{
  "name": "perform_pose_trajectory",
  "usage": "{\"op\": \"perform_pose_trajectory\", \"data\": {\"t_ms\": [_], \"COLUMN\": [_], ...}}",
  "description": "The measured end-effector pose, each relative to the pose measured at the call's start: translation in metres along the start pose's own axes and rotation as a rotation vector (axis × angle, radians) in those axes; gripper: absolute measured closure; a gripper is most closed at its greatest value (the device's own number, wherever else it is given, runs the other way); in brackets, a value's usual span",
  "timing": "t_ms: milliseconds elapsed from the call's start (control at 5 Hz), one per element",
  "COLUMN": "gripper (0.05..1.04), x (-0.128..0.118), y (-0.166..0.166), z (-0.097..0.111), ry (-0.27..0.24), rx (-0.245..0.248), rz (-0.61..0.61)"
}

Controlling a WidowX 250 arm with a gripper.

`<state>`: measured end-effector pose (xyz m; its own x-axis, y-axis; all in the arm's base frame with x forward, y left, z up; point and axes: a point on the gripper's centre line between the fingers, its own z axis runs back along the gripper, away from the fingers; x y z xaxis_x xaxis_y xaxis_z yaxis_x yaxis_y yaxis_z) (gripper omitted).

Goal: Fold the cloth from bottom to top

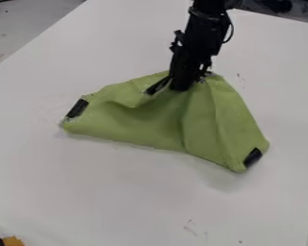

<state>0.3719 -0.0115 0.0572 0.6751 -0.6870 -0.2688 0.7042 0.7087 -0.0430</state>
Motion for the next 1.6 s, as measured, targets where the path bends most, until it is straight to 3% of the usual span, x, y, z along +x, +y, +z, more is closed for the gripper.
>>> {"op": "perform_pose_trajectory", "data": {"t_ms": [200, 400, 800, 1000, 1400, 1600], "gripper": [0.94, 0.74, 0.159, 0.07, 0.079, 0.081], "x": [0.021, 0.034, 0.049, 0.048, 0.053, 0.054], "y": [0.004, 0.004, -0.008, -0.009, -0.019, -0.025], "z": [-0.009, -0.015, -0.028, -0.007, 0.026, 0.028], "ry": [-0.067, -0.147, -0.208, -0.28, -0.396, -0.405], "rx": [-0.009, 0.006, 0.038, 0.102, 0.205, 0.163], "rz": [-0.037, -0.05, -0.072, -0.066, 0.037, 0.139]}}
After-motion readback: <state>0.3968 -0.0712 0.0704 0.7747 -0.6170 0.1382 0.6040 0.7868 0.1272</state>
